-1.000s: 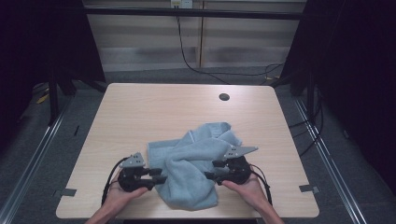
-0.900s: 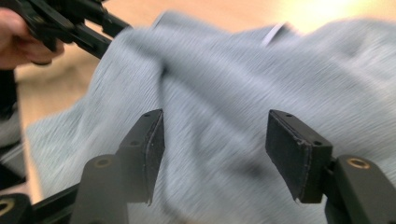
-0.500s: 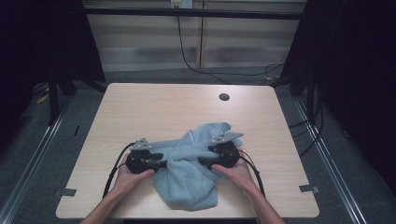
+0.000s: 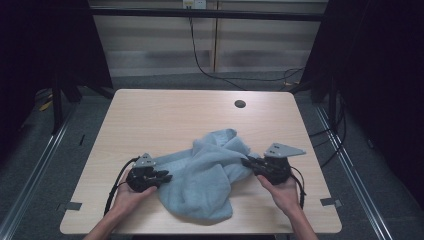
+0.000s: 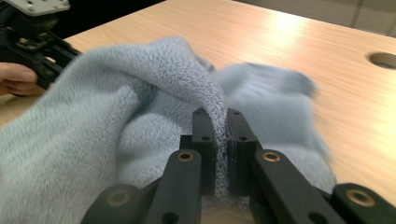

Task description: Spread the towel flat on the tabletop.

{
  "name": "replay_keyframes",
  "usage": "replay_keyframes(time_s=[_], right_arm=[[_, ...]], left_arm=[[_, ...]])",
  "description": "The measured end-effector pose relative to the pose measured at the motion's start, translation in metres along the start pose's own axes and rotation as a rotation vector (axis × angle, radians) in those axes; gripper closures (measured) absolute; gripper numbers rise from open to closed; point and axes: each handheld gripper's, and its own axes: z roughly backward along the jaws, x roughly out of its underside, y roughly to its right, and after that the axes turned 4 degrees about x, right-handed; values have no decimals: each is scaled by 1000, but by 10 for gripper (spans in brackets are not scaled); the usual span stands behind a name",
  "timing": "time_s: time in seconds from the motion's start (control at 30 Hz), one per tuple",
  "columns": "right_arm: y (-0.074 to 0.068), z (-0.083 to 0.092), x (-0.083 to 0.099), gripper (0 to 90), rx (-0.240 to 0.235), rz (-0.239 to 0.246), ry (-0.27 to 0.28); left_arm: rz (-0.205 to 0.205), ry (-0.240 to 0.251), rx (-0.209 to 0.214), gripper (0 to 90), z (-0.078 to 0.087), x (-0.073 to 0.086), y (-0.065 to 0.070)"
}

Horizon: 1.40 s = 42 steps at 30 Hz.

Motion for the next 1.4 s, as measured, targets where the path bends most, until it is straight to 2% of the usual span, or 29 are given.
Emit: replay_keyframes(time_s=[0.1,0.23,0.33,0.4,0.53,0.57,0.63,0.73,0.77,0.93,0.97,1.0,1.03,1.07,1.1,1.17,1.2,1.23,1.27,1.33,1.37,1.4], right_arm=[[5,10,23,843,13,-18,-63],[7,11,54,810,6,-45,-177],[3,11,64,730,-2,-39,-224],[2,14,60,664,-7,-42,-204],[3,19,42,603,-13,-42,-126],[3,19,42,603,-13,-42,-126],[3,17,29,601,-14,-44,-94],[3,9,23,611,-22,-32,-94],[4,-6,21,593,-40,-37,-111],[-1,-49,17,547,-100,-30,-161],[-3,-57,16,553,-110,-26,-171],[-6,-64,17,625,-114,-11,-191],[-10,-71,18,757,-125,4,-206],[-15,-76,21,821,-134,22,-225],[-20,-82,24,899,-134,36,-252],[-31,-90,33,900,-156,54,-281],[-35,-90,34,900,-165,34,-265],[-38,-90,34,900,-175,33,-267],[-42,-89,34,900,-179,50,-272],[-49,-87,35,900,-186,51,-281],[-51,-86,37,900,-200,44,-278],[-54,-83,39,900,-209,29,-280]], left_arm=[[0,-10,28,778,6,6,7],[7,-10,67,796,13,11,14],[3,15,77,796,15,9,16],[11,24,76,796,15,7,14],[17,53,75,809,16,-3,8],[17,53,75,816,16,-3,8],[32,88,84,819,20,-11,5],[41,104,78,798,21,-15,2],[53,120,77,781,20,-19,-1],[70,134,56,660,15,-27,-6],[86,157,52,639,13,-32,-9],[94,163,48,607,12,-33,-10],[104,146,51,563,9,-34,-12],[104,146,51,508,9,-34,-12],[116,118,52,476,2,-33,-13],[88,78,69,443,-5,-32,-11],[70,63,69,417,-9,-32,-8],[70,63,69,400,-9,-32,-8],[32,37,77,399,-15,-32,-1],[5,-4,77,400,-22,-30,5],[-13,-19,85,424,-24,-29,7],[-37,-25,96,507,-24,-27,10]])
